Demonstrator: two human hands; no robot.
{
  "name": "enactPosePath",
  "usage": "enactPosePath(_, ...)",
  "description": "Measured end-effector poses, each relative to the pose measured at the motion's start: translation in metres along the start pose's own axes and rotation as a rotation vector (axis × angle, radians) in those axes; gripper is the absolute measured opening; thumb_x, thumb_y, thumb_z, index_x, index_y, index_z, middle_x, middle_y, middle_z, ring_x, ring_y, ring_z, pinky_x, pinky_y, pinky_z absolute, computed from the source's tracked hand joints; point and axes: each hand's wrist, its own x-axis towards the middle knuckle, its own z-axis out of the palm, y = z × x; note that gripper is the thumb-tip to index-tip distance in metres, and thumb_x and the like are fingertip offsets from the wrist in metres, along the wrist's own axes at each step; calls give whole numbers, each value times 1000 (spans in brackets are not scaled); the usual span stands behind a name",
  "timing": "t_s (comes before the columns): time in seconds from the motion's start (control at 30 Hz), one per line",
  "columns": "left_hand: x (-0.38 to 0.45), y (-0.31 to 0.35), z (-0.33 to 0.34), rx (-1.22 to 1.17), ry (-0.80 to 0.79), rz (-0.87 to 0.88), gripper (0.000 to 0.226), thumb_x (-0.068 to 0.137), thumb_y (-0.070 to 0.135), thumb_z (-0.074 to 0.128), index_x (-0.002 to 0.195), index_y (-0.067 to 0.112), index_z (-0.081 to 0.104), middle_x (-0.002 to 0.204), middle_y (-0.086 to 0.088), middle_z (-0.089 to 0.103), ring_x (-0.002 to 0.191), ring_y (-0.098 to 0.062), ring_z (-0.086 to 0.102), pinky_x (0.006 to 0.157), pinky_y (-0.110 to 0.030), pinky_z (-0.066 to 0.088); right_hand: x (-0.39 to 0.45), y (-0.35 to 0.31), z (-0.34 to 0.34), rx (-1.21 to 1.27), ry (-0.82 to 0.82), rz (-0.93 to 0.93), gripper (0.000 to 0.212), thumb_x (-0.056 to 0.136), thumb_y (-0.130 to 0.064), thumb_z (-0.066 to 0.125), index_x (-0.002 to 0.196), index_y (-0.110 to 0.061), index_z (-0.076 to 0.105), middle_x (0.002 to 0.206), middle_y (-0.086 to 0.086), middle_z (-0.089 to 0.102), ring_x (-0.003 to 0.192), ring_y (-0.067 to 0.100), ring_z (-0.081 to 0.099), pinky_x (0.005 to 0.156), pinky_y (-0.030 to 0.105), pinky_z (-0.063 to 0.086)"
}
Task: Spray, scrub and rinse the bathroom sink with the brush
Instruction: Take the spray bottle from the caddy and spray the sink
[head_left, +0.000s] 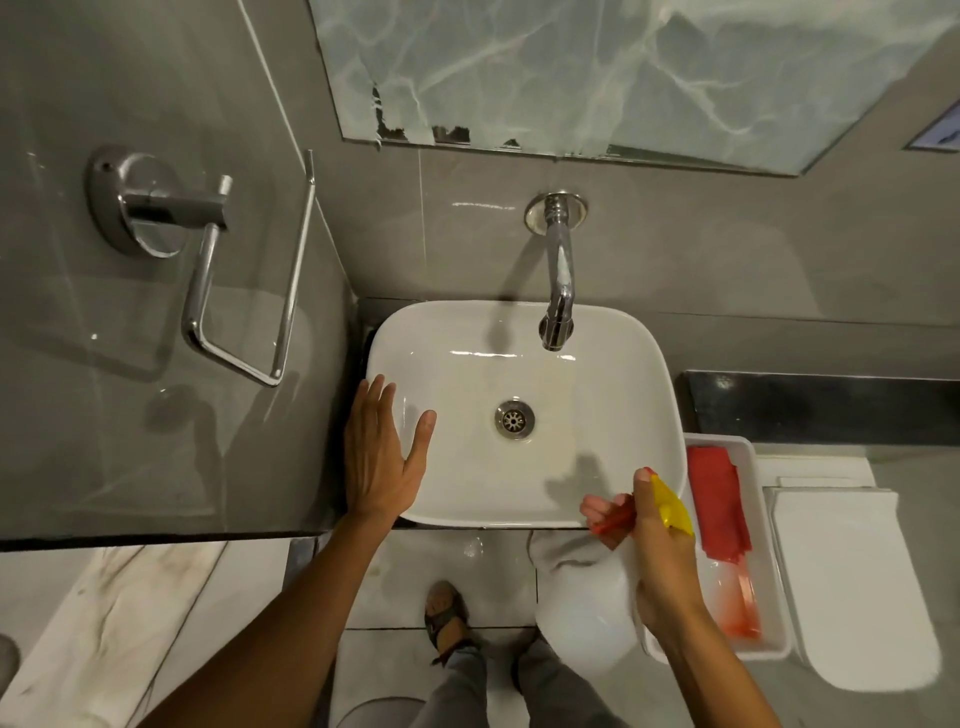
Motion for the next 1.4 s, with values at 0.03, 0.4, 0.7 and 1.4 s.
enactPosePath(0.03, 0, 0, 0, 2, -3, -3, 97, 98, 87, 19, 166, 20, 36, 177, -6, 30, 164, -32, 31, 129, -55, 36, -3, 2, -3, 6, -17, 9, 53, 103, -46, 59, 107, 6, 66, 95, 25, 80, 96, 43, 78, 98, 57, 57)
enactPosePath(0.4, -2, 0, -2, -26, -22, -23, 98, 97, 86, 15, 167, 20, 32, 179, -5, 25, 165, -31, 28, 130, -56, 33, -51, 45, 11, -104, -258, 75, 58, 96, -56, 64, 122, -4, 69, 101, 24, 77, 100, 33, 79, 87, 41, 64)
enactPosePath(0.7, -5, -2, -2, -40, -29, -4, 99, 98, 86, 8, 169, 20, 29, 180, -4, 21, 167, -27, 21, 132, -56, 28, -58, 35, 50, -339, -406, -18, 33, 100, -55, 61, 97, -26, 77, 82, 11, 80, 86, 32, 79, 94, 51, 61)
enactPosePath(1.4, -3, -5, 2, -69, -5, -16, 98, 98, 86, 11, 168, 21, 32, 179, -4, 24, 166, -28, 25, 132, -54, 29, 21, -24, 42, -160, -268, -156, 44, 102, -45, 62, 140, -22, 63, 95, 13, 81, 97, 31, 78, 91, 42, 64)
